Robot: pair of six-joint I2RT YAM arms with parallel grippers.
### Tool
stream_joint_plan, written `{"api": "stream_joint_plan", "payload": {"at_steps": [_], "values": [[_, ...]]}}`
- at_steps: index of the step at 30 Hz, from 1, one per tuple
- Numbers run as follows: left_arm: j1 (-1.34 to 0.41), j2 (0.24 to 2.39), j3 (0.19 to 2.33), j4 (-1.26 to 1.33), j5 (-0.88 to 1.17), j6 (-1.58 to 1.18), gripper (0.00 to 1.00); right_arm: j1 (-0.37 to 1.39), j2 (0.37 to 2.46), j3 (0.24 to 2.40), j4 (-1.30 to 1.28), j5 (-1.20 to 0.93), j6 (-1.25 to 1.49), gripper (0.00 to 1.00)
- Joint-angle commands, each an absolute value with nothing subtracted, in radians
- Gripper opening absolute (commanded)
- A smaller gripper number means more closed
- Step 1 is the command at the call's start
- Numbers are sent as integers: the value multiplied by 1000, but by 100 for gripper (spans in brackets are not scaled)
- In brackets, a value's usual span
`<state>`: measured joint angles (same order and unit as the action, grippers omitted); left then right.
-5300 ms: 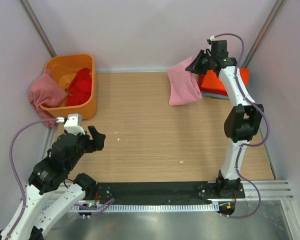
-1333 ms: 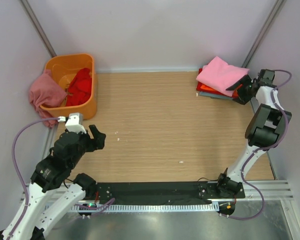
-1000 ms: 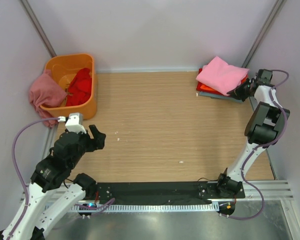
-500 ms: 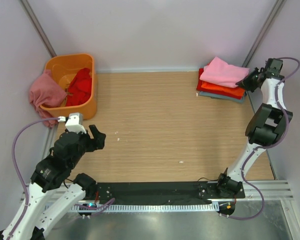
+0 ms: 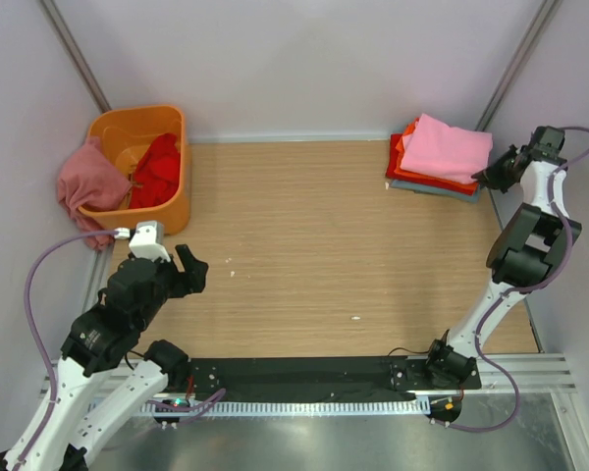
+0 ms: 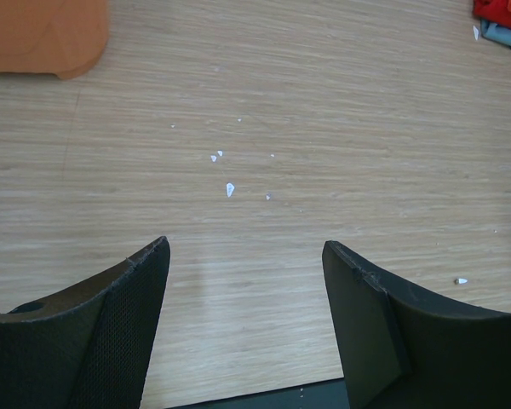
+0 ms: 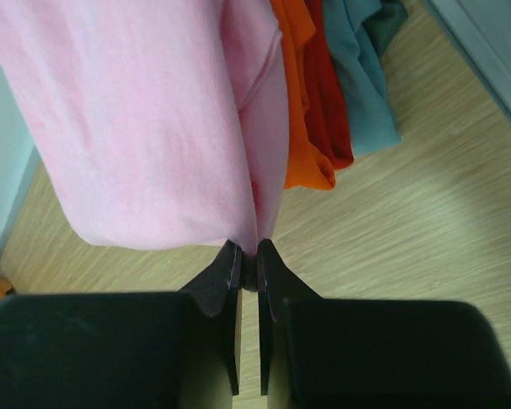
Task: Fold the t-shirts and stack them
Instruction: Neatly place the folded tshirt to the corner, then reset both grippers
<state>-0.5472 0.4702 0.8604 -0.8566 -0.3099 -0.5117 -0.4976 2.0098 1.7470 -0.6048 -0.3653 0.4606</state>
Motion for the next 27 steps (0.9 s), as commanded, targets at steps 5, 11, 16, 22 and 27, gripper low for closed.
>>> {"api": "stream_joint_plan", "payload": {"at_steps": [5, 11, 16, 22, 27], "values": [[-540, 489, 857, -813, -301, -497, 74, -497, 1994, 1686, -574, -388, 448, 42], [-540, 482, 857, -811, -308, -500, 74, -489, 1935, 1649, -607, -345, 439, 60], [-540, 480, 856, -813, -304, -499, 74, -489, 1855, 1563, -637, -267, 423, 70], [-540, 480, 856, -810, -301, -497, 74, -489, 1738, 1484, -661, -138, 399, 78], [-540, 483, 856, -808, -296, -495, 74, -489, 1606, 1459, -704, -81, 384, 81]]}}
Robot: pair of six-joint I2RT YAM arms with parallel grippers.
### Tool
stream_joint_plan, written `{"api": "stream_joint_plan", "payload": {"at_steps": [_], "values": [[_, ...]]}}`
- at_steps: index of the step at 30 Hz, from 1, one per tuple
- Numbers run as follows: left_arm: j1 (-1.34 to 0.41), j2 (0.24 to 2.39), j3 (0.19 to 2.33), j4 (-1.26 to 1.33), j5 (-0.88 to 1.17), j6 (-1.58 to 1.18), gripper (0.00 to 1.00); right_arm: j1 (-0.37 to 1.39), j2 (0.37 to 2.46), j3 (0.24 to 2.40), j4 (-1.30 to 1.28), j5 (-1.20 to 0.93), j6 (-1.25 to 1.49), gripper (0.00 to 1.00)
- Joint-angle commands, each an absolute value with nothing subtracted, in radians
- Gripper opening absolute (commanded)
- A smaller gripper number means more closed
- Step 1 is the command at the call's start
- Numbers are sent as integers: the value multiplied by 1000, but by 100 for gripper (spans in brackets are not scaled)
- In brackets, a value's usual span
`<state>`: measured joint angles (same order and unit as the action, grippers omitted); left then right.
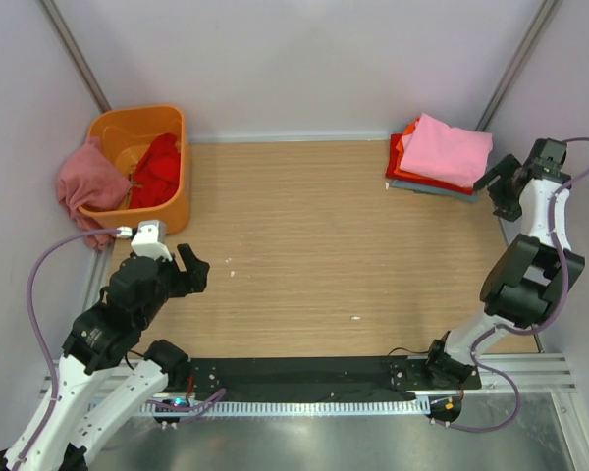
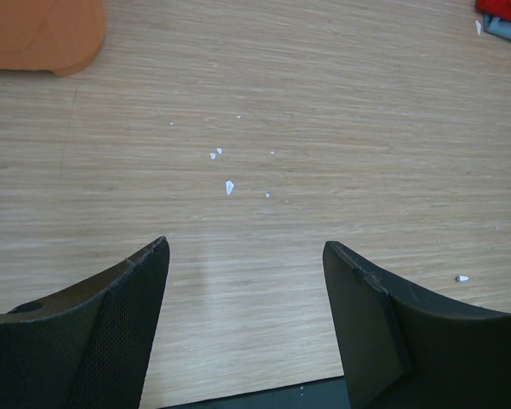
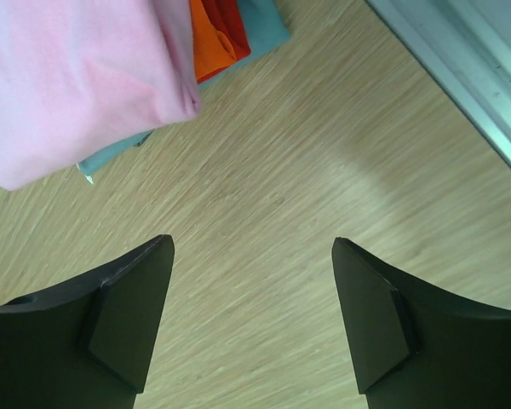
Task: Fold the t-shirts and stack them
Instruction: Reset both grippers
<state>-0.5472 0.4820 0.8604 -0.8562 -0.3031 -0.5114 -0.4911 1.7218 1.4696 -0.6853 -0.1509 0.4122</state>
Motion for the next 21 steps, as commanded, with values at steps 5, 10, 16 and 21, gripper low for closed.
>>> {"api": "stream_joint_plan", "payload": {"at_steps": [5, 10, 16, 21], "values": [[-540, 485, 856, -808, -291, -494, 75, -489, 1439, 1391, -689, -106, 400, 82], [-540, 479, 854, -807, -290, -492, 75, -480, 1199, 1186, -445, -419, 471, 82], [-538, 474, 850, -802, -290, -492, 78, -349, 1100, 1062, -302, -549, 505, 89], [-537, 489, 847, -801, -304, -492, 89, -189, 1031, 972, -174, -569, 598, 92]]}}
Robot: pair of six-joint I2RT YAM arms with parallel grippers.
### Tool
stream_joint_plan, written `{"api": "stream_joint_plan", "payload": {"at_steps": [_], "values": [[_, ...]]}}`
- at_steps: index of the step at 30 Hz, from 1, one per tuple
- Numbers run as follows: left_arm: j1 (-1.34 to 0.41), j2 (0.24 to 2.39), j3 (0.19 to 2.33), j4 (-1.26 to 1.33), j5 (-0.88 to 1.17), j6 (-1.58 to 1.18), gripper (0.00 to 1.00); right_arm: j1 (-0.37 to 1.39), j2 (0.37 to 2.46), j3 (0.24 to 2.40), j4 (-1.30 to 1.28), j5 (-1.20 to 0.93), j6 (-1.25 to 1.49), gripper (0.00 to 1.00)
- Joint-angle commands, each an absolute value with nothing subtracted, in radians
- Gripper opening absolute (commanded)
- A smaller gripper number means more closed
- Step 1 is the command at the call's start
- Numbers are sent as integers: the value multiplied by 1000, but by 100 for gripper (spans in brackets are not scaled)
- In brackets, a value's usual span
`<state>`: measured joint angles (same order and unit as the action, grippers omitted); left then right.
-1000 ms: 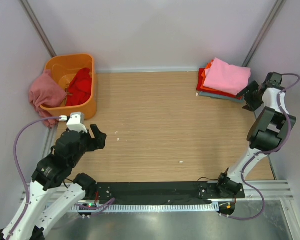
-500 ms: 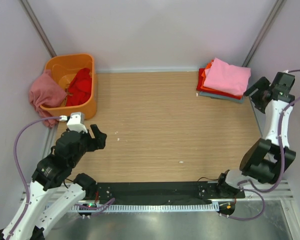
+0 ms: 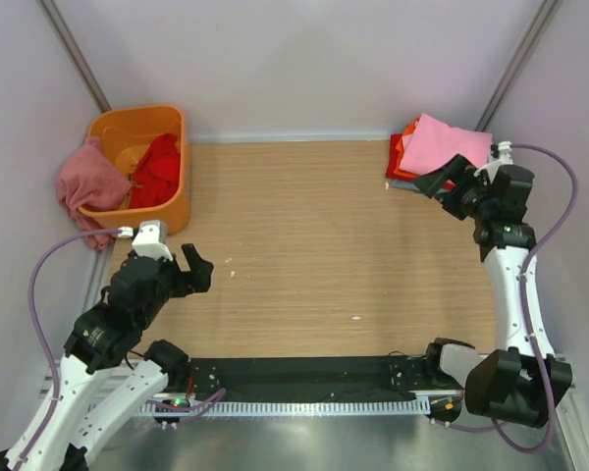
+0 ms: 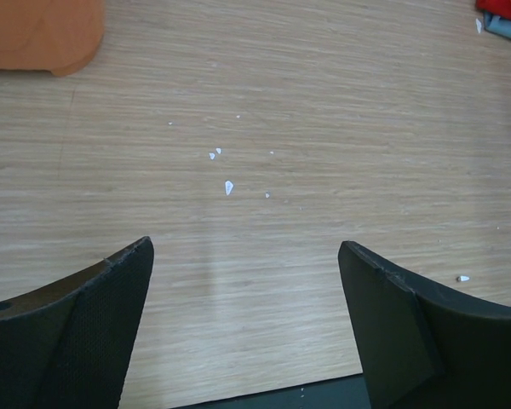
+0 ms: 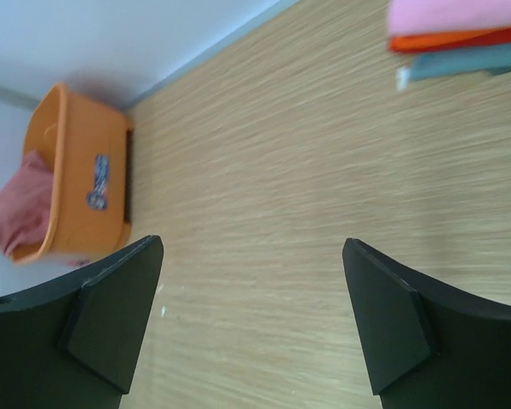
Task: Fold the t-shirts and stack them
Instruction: Reset both grippers
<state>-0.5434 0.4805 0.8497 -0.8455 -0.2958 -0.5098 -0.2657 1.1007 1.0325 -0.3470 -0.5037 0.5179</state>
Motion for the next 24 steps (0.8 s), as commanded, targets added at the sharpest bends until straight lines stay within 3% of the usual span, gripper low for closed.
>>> {"api": "stream_joint_plan", "payload": {"at_steps": [1, 8, 15, 24], "values": [[-535, 492, 845, -802, -304, -492, 92, -151, 1013, 945, -132, -571, 616, 93], [-531, 520, 836, -799, -328, -488, 99, 121, 905, 712, 111, -456, 725, 95], [-529, 537, 816, -778, -334, -465, 100, 322, 879, 554, 210, -322, 758, 96], [-529, 606, 778, -689, -372, -407, 100, 406, 850, 480, 154, -212, 739, 96]]}}
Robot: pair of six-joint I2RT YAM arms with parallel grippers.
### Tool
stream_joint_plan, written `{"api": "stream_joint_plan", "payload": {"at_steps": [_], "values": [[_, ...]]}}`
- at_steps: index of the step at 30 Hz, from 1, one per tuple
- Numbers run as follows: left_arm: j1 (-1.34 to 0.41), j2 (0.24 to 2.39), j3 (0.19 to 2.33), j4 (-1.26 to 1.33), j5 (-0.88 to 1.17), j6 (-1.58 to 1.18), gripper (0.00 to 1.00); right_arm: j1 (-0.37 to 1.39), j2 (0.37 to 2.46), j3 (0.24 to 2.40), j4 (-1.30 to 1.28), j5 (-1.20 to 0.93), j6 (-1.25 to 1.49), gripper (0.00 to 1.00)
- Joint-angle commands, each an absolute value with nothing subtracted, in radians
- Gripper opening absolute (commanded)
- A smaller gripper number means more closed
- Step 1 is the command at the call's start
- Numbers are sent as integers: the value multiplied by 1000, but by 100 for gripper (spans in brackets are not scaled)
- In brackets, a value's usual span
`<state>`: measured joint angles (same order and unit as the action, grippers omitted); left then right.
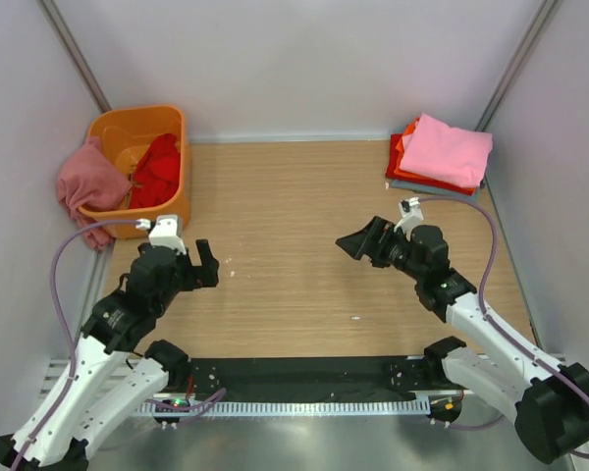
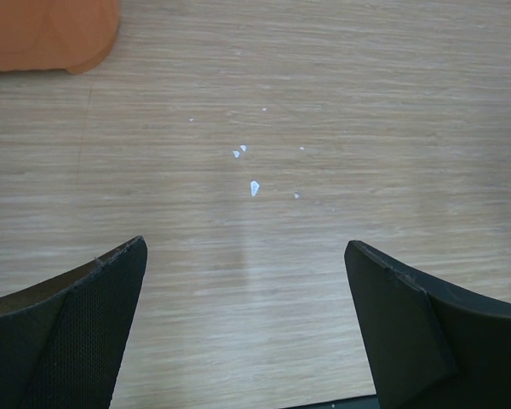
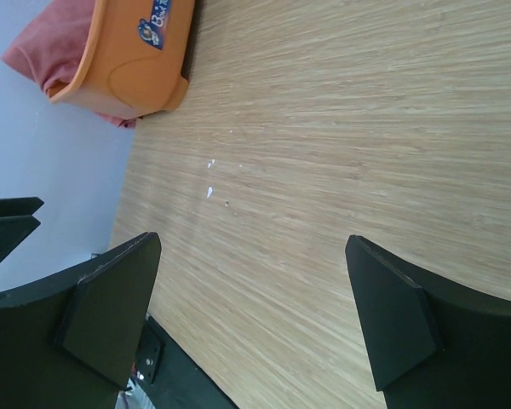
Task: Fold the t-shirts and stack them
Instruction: Reset both grippers
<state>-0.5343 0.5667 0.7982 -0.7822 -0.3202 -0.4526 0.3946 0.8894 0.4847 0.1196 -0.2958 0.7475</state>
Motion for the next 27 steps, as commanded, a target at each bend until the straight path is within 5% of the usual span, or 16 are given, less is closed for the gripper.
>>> {"api": "stream_joint_plan", "payload": {"at_steps": [1, 10, 15, 20, 27], "values": [[-529, 624, 769, -675, -411, -402, 100, 408, 839, 482, 134, -197, 735, 97], [-502, 821, 673, -254, -544, -239, 100, 411, 575, 566, -320, 332, 730, 99], [-365, 836, 661, -183, -513, -247, 100, 411, 600, 856, -472, 601, 652, 100], [-229, 825, 582, -76, -419, -204, 100, 411, 708, 1037, -528, 621, 584, 100], [-134, 870, 469, 112, -391, -227, 100, 411, 721, 930, -437, 480, 656, 100]]}}
